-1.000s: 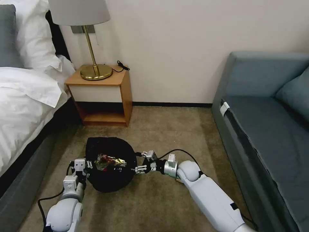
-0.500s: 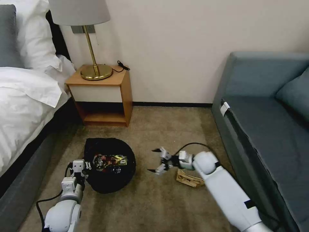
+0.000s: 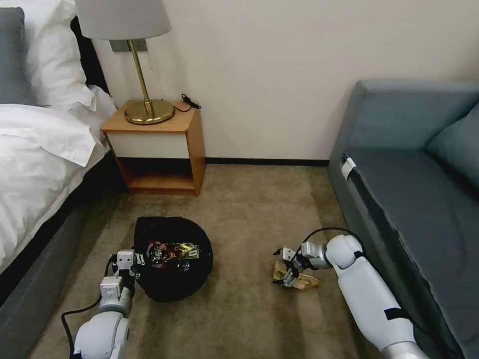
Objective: Pick up the trash bin, then pick up the garbage on the floor and place it into the trash bin.
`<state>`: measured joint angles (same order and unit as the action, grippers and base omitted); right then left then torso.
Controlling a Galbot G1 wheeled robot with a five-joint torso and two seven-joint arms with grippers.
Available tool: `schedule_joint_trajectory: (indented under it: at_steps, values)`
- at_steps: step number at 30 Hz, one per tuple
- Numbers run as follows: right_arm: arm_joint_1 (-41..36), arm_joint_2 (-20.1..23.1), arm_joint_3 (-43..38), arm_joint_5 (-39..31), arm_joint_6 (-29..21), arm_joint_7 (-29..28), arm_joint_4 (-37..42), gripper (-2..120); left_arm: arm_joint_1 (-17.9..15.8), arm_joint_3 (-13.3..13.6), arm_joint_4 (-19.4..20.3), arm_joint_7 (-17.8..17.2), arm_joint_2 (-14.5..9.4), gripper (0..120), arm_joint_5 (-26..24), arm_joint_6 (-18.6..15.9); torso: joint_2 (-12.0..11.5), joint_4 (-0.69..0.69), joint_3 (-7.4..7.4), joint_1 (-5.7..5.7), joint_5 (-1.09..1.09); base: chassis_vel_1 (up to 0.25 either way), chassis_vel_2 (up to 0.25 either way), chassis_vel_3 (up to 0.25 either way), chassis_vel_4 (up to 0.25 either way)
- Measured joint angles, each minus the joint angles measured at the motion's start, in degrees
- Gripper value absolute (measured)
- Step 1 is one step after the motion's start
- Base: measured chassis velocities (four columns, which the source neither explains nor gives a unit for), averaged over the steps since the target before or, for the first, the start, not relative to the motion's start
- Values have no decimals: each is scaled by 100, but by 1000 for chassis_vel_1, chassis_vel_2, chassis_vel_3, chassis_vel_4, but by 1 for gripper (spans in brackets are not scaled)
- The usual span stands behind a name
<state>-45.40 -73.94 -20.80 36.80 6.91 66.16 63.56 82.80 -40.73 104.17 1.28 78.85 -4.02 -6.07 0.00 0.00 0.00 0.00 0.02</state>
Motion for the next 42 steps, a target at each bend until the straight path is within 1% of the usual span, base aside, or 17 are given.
schedule_joint_trajectory:
  at_steps: [5,9,16,22,25,26,27,29,30,31,32,34,35,36,39,40,42]
  values:
    - [241,-104,-176,231,148,-403,-697,100,-4,-8,-1,0,-2,1,-5,6,0,0,0,0,-1,0,0,0,0]
    - [387,-132,-239,336,176,-589,-1027,100,-2,-13,-1,0,-9,1,-13,16,0,1,0,0,-2,0,0,0,0]
    - [509,-202,-359,517,233,-821,-1519,100,6,4,-60,-1,-12,1,-16,67,0,1,0,0,-1,0,0,0,0]
    - [563,-220,-445,617,263,-1042,-1778,100,-10,2,-67,-2,-24,1,-35,69,0,1,0,0,-1,0,0,0,0]
    - [602,-214,-498,621,278,-1097,-1881,90,-15,3,-60,-1,-25,1,-36,60,0,0,0,0,-1,0,0,0,0]
    - [602,-214,-498,621,278,-1097,-1881,90,-15,3,-60,-1,-25,1,-36,60,0,0,0,0,-1,0,0,0,0]
    - [604,-208,-505,622,283,-1097,-1887,87,-15,4,-58,-1,-24,1,-36,59,0,1,0,0,-2,0,0,0,0]
    - [604,-192,-524,621,303,-1094,-1894,75,-7,8,-47,-1,-23,1,-35,58,0,0,0,0,-2,0,0,0,0]
    - [604,-190,-527,621,306,-1093,-1894,75,-5,8,-44,-2,-23,1,-34,58,0,0,0,0,-2,0,0,0,0]
    - [602,-183,-548,615,322,-1091,-1906,66,5,9,-34,-1,-23,1,-32,58,0,0,0,0,-2,0,0,0,0]
    - [602,-183,-548,615,322,-1091,-1906,66,5,9,-34,-1,-23,1,-32,58,0,0,0,0,-2,0,0,0,0]
    - [599,-182,-568,606,342,-1087,-1924,58,22,9,-16,-1,-27,1,-25,58,0,0,0,0,-2,0,0,0,0]
    - [597,-181,-572,603,353,-1083,-1924,51,31,8,-3,0,-30,1,-23,57,0,0,0,0,-2,0,0,0,0]
    - [597,-181,-572,603,353,-1083,-1924,51,31,8,-3,0,-30,1,-23,57,0,0,0,0,-2,0,0,0,0]
    - [588,-180,-575,581,367,-1065,-1905,38,53,0,55,2,-36,1,-19,45,0,0,0,0,-2,0,0,0,0]
    - [588,-180,-575,581,367,-1065,-1905,38,53,0,55,2,-36,1,-19,45,0,0,0,0,-2,0,0,0,0]
    - [583,-180,-578,566,372,-1047,-1881,32,62,-8,91,3,-41,1,-18,36,0,0,0,0,-3,0,0,0,0]
